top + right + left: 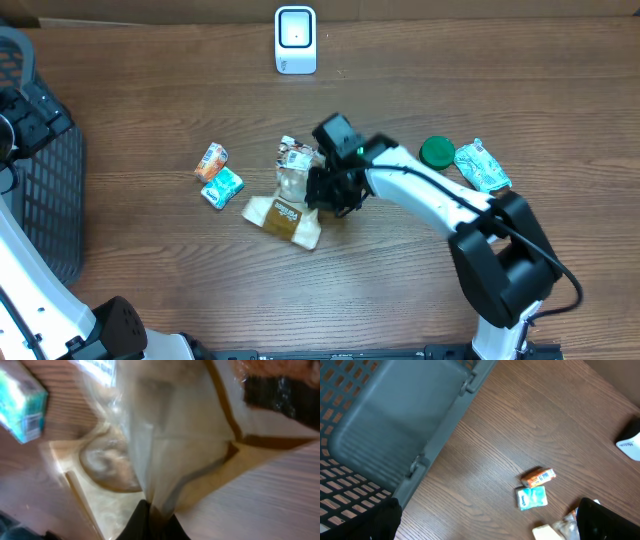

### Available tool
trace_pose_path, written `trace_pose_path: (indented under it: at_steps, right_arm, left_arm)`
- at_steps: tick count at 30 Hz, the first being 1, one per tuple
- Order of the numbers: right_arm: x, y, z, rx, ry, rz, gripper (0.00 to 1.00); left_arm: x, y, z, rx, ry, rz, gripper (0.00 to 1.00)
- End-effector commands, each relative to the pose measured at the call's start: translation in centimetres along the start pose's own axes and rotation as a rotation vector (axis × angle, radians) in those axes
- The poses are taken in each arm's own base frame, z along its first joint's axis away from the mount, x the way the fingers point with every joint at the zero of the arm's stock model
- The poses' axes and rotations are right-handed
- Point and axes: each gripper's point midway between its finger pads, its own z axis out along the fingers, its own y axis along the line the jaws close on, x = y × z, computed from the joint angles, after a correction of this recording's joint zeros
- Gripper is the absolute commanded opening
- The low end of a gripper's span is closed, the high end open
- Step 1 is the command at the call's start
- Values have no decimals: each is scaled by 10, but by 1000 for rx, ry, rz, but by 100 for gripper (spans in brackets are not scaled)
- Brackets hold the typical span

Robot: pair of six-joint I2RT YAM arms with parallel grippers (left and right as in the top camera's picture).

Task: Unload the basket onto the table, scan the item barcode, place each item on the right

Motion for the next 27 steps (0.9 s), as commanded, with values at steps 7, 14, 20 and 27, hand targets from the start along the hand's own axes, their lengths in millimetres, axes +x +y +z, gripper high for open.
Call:
trace_pose_path:
  at_steps: [7,14,20,27]
  right_arm:
    - [-32,-17,-123,516,-289,-328,4]
    - [-39,-52,-131,901,-328,-406,4]
    - [-51,-60,-116,1050,-266,-556,4]
    - [-42,-50,-97,1085,-222,-652,4]
  left_arm:
    - [-3,0,-2,3,-10,19,100]
    - [-3,0,-2,3,-10,19,100]
    - [-3,0,-2,3,-10,19,100]
    - [-3,0,-2,3,-10,19,100]
